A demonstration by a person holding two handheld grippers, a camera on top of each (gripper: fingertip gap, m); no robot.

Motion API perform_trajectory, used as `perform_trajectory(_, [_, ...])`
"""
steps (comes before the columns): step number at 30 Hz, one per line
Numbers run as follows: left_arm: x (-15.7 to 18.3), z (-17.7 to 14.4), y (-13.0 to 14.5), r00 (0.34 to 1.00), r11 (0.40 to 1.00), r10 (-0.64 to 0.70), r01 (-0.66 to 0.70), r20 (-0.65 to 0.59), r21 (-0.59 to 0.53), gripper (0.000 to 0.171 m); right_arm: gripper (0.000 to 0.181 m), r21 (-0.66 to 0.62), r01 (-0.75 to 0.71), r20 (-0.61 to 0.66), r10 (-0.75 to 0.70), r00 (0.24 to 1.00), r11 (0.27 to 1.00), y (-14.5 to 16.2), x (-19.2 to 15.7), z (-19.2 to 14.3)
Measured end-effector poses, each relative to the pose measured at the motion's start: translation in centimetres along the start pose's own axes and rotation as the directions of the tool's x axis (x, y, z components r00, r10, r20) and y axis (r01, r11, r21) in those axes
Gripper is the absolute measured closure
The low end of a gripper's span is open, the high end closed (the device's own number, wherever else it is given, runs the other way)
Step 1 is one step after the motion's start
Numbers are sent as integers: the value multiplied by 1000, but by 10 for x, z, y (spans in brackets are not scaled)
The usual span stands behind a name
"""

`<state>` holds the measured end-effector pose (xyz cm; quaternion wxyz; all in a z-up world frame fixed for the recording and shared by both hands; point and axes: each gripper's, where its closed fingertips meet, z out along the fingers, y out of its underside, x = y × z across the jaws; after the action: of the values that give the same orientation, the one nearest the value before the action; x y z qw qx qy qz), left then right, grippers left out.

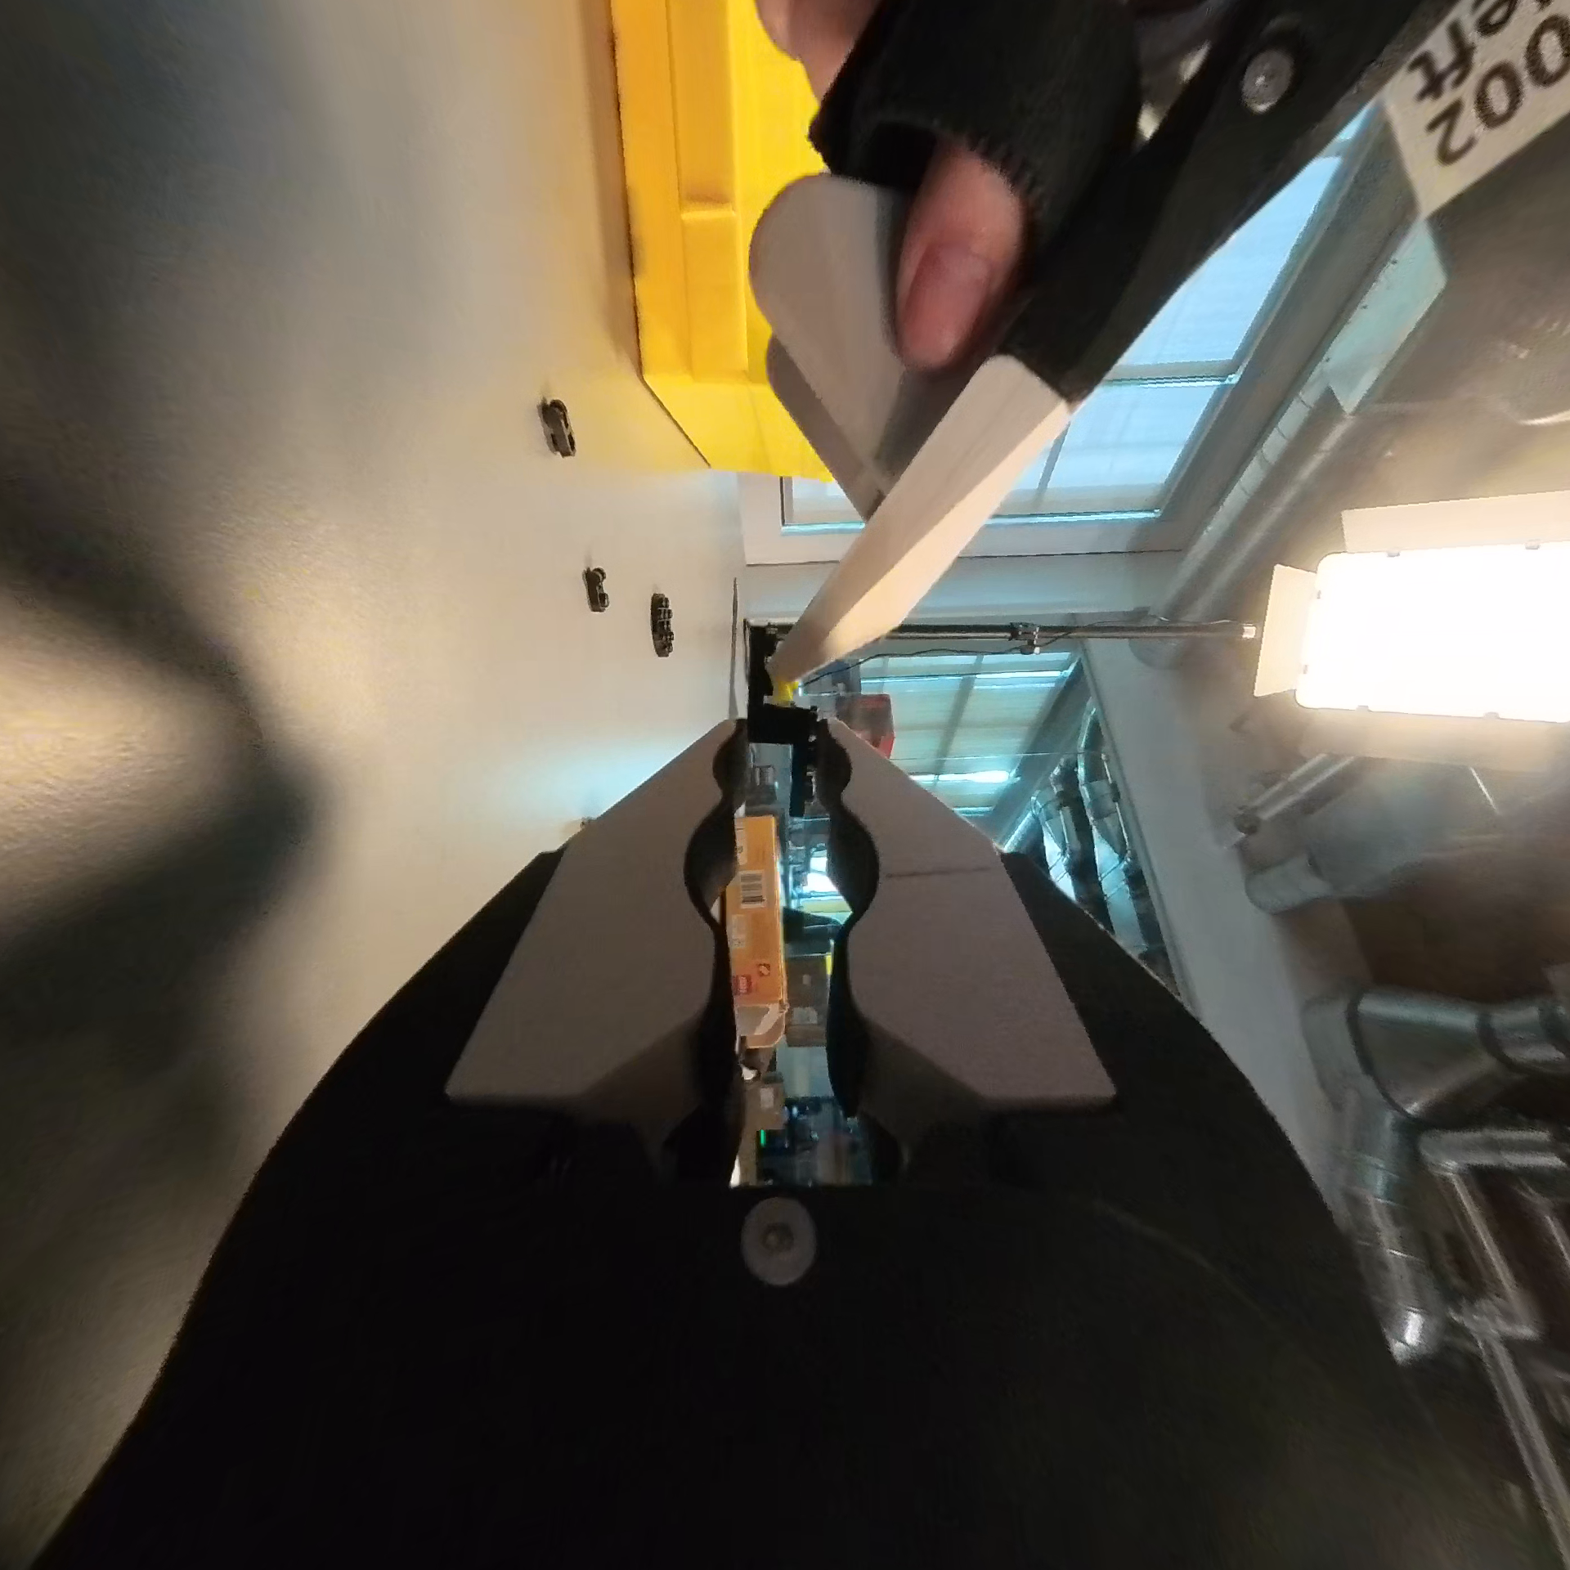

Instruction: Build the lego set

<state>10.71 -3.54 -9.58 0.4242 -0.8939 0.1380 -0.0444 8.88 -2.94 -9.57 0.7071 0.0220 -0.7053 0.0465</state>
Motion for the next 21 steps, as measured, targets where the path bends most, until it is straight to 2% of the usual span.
perform_trajectory(3, [-1,1,0,999,1000,23,-22,30,-14,155,168,-4,-7,1,7,1000,1000,1,0,1])
perform_trajectory(8, [-1,-1,-2,996,999,42,-43,75,14,123,168,-13,-24,13,24,1000,1000,3,-1,1])
perform_trajectory(10, [-2,-4,-4,981,986,148,-156,122,57,120,168,-13,-41,18,41,999,999,4,-2,2])
perform_trajectory(11, [-4,-6,-3,953,963,246,-260,175,66,120,168,-15,-46,21,46,999,999,4,-2,2])
perform_trajectory(13, [-12,-7,1,825,864,469,-503,314,29,122,168,-14,-48,25,48,999,999,4,-2,2])
perform_trajectory(16, [-10,-6,7,549,638,711,-766,439,-76,125,168,-11,-45,29,45,999,999,3,-3,2])
perform_trajectory(18, [-2,-6,6,394,500,778,-860,489,-104,134,168,-6,-44,32,44,999,999,2,-4,1])
perform_trajectory(19, [2,-4,7,339,447,799,-887,496,-113,136,168,-1,-42,32,43,999,999,2,-4,1])
perform_trajectory(21, [2,-1,10,278,399,817,-905,506,-148,140,168,7,-39,33,39,999,999,0,-4,0])
